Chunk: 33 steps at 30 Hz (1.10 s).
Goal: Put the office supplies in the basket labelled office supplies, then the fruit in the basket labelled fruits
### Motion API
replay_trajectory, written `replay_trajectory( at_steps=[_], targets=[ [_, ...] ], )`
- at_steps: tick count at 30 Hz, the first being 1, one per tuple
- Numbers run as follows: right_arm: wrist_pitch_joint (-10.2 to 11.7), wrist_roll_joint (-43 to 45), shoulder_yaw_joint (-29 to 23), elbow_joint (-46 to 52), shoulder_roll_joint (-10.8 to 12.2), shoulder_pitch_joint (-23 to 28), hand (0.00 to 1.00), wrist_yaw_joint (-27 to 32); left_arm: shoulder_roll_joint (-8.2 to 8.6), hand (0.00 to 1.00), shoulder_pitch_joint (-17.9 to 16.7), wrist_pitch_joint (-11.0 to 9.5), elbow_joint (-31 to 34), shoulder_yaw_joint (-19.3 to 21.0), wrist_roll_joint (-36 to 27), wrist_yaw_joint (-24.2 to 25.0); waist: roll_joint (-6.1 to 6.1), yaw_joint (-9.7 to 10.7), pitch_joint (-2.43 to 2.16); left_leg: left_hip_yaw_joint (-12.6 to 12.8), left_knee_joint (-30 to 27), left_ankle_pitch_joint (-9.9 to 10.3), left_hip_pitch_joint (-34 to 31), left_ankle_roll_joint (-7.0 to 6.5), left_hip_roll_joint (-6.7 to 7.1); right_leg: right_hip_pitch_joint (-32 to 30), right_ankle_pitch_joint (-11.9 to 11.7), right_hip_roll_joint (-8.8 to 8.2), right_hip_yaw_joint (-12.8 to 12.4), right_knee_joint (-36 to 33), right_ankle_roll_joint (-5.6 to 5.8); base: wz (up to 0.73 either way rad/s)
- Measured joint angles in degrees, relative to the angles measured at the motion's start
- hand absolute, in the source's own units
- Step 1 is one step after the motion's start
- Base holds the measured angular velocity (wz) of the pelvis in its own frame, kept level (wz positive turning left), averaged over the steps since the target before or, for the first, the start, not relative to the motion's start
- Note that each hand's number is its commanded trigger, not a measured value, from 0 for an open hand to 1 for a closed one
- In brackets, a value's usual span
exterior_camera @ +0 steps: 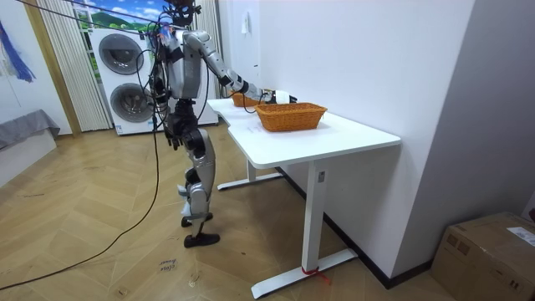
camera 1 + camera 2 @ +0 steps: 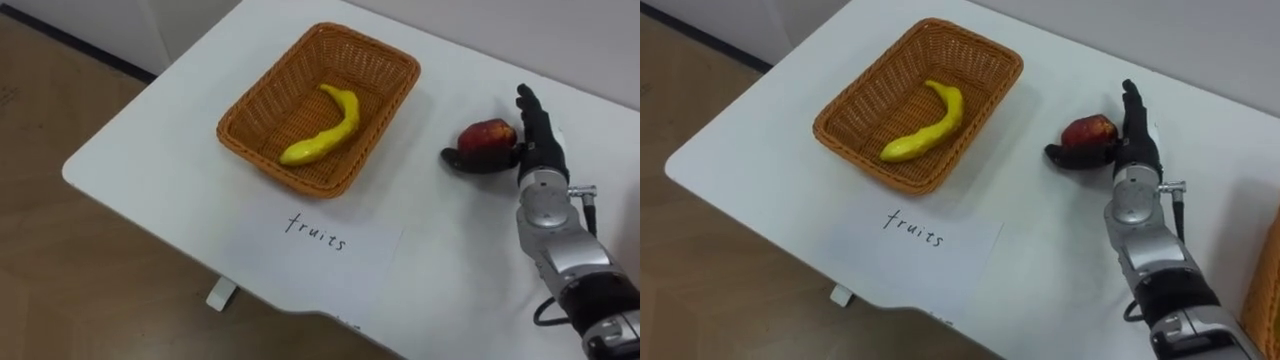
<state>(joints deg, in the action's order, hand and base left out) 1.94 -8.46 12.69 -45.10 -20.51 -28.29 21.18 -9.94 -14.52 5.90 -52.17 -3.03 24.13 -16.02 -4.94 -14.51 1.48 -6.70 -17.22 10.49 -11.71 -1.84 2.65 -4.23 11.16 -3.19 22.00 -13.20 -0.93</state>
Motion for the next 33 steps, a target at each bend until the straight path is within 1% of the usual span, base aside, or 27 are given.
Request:
replay_trajectory(
  at_steps=[2,9,13,15,21,27,29,32,33],
  targets=[
    [0.0,0.0,-0.1,0.0,0.0,0.0,0.0,0.0,0.0,0.0,0.5,0.0,-0.9,-0.2,0.0,0.0,-0.13,0.0,0.12,0.0,0.0,0.0,-0.1,0.0,0.0,-0.1,0.0,0.0,0.0,0.0,0.0,0.0],
    [0.6,0.0,-0.2,-0.1,0.0,-0.1,0.0,0.0,0.0,0.0,0.7,-0.1,-1.3,-0.3,-2.1,0.1,-0.1,0.0,0.18,0.1,0.0,0.0,-0.3,-0.03,0.0,-0.4,0.0,-0.12,0.0,-0.4,0.0,0.0],
    [1.8,0.2,-0.2,-1.5,0.0,-0.1,0.0,-0.2,-0.02,0.0,0.7,-0.2,-2.1,-0.2,-2.1,0.1,-0.04,-0.2,0.23,0.1,-0.3,-0.1,0.1,-0.1,0.04,-0.2,0.0,-0.38,0.0,-0.5,0.0,0.0],
    [1.8,0.7,-0.2,-1.6,0.0,-0.1,0.0,-0.4,-0.02,0.0,1.1,-0.4,-2.7,-0.2,-2.1,0.1,0.1,-0.3,0.32,0.1,-0.2,-0.1,0.1,-0.1,0.05,-0.1,0.0,-0.55,0.0,-0.5,0.01,0.0],
    [1.7,3.6,-0.2,-2.0,0.0,-0.2,0.0,-1.7,-0.03,0.0,1.5,-0.5,-3.0,-0.2,-2.3,0.1,0.23,-0.3,0.41,0.2,-0.2,-0.1,0.3,-0.1,0.04,0.1,0.0,-0.56,0.2,-0.5,0.01,0.0],
    [2.0,5.5,0.2,-6.7,0.0,-2.7,0.0,-5.3,-0.02,0.0,2.4,-0.4,-3.2,-0.4,-4.0,0.4,0.25,-0.2,0.44,0.3,-0.2,-0.1,0.9,-0.1,0.03,0.8,0.0,-0.4,0.4,-0.5,-0.01,0.0],
    [1.7,5.9,0.7,-6.8,0.0,-2.7,0.0,-6.0,-0.03,0.0,2.5,-0.3,-3.3,-0.4,-4.4,0.4,0.19,-0.6,0.48,0.5,0.1,-0.1,1.4,-0.11,0.0,1.0,0.0,-0.26,0.0,-0.5,-0.01,-0.07],
    [1.9,6.4,1.2,-8.0,-0.4,-2.8,0.0,-7.3,-0.03,0.0,2.7,-0.1,-3.4,-0.4,-4.5,0.4,-0.11,-1.6,0.41,1.1,0.4,-0.1,1.9,-0.1,-0.12,1.2,0.0,-0.18,-0.5,-0.4,-0.01,-0.1],
    [1.8,6.6,1.2,-8.1,-0.4,-2.9,0.0,-7.7,-0.03,0.0,2.6,0.0,-3.4,-0.4,-4.5,0.4,-0.18,-1.6,0.42,1.1,0.5,-0.1,2.0,-0.1,-0.12,1.3,0.0,-0.17,-0.6,-0.4,-0.01,-0.05]
  ],
)
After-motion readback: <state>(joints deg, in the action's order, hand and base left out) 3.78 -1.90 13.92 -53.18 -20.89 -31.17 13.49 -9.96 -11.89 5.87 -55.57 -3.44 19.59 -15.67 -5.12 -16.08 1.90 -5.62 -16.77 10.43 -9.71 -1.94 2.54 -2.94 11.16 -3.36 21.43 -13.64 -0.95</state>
